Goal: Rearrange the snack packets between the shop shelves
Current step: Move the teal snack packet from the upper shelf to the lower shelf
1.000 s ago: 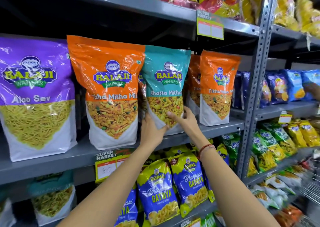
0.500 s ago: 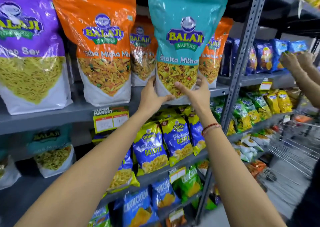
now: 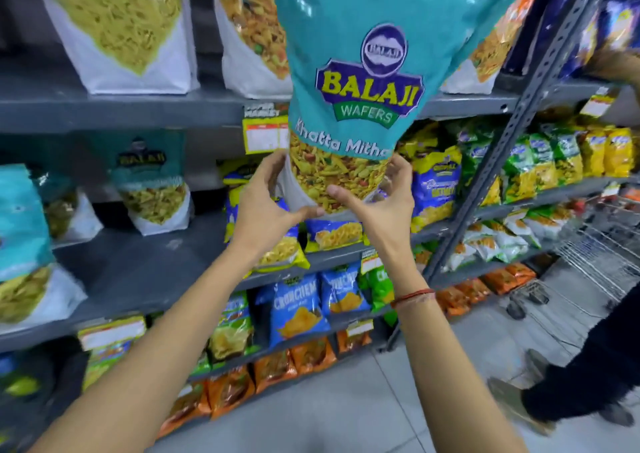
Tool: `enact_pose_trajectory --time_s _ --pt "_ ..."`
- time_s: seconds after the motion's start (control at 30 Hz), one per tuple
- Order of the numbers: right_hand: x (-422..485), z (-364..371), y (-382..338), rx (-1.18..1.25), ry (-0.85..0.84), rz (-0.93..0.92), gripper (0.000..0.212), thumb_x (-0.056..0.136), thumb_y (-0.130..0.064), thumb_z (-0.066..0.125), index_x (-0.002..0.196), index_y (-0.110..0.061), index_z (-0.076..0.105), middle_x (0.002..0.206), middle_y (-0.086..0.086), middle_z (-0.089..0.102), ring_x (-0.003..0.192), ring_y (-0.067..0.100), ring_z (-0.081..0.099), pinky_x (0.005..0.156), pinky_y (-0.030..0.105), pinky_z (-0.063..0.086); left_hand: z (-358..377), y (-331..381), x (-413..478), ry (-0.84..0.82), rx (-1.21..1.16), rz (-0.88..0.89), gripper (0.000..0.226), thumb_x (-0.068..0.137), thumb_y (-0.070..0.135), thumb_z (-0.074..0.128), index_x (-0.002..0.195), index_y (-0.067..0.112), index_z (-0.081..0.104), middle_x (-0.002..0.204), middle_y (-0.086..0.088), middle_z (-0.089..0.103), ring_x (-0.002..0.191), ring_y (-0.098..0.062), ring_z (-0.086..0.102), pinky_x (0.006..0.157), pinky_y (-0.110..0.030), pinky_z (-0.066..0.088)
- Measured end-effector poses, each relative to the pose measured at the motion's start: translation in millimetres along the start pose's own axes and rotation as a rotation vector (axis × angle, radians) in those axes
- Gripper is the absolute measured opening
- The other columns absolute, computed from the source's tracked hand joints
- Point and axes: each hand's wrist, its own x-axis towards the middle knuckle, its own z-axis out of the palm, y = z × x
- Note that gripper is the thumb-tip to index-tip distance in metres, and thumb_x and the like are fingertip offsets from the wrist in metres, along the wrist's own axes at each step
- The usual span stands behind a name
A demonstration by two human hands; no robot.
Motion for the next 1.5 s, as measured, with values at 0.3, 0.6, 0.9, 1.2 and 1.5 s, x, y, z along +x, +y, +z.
enact_pose_trajectory --time_s 0.3,0.6,0.9,1.2,1.5 --pt "-86.0 113.9 42.9 -0.037 -0.285 0.187 0.088 0.043 -0.055 0.088 0.114 -0.029 0.042 0.114 -0.006 0.060 0.108 0.012 0.060 0.090 0.043 0.052 -103.0 -92.3 -78.8 0.096 0.138 -0.250 0.101 0.048 0.049 0.083 0.134 0.014 0.042 0.135 0.001 0.054 0.124 -0.012 0.050 0.101 -0.027 0.042" --pt "-109.9 215.4 81.6 -0.062 -0.564 0.278 0.091 0.054 -0.047 0.088 0.125 -0.017 0.038 0.120 0.002 0.061 0.111 0.015 0.058 0.094 0.036 0.050 -184.5 -174.5 -91.0 0.104 0.168 -0.407 0.089 0.053 0.037 0.082 0.131 0.020 0.043 0.127 0.002 0.056 0.120 -0.015 0.053 0.101 -0.043 0.046" --pt "-106.6 266.4 109.5 -0.139 -0.734 0.318 0.090 0.060 -0.036 0.087 0.129 -0.007 0.036 0.126 0.009 0.060 0.117 0.020 0.056 0.092 0.027 0.046 -204.9 -240.2 -90.5 0.143 0.157 -0.533 0.089 0.059 0.012 0.086 0.134 0.016 0.039 0.132 -0.008 0.055 0.122 -0.018 0.051 0.103 -0.041 0.043" --pt "-93.1 278.9 114.5 -0.178 -0.783 0.317 0.085 0.063 -0.034 0.086 0.126 -0.008 0.037 0.123 0.009 0.060 0.114 0.019 0.058 0.083 0.015 0.043 -208.5 -258.6 -79.5 0.134 0.160 -0.532 0.088 0.060 0.015 0.085 0.134 0.012 0.036 0.137 -0.010 0.052 0.126 -0.019 0.048 0.106 -0.041 0.040" --pt "-98.2 278.7 114.0 -0.179 -0.740 0.305 0.085 0.061 -0.035 0.087 0.124 -0.008 0.037 0.121 0.010 0.061 0.111 0.019 0.059 0.084 0.020 0.046 -214.2 -262.8 -77.5 0.088 0.174 -0.559 0.091 0.062 0.010 0.084 0.137 0.011 0.032 0.140 -0.013 0.049 0.127 -0.021 0.047 0.107 -0.044 0.040"
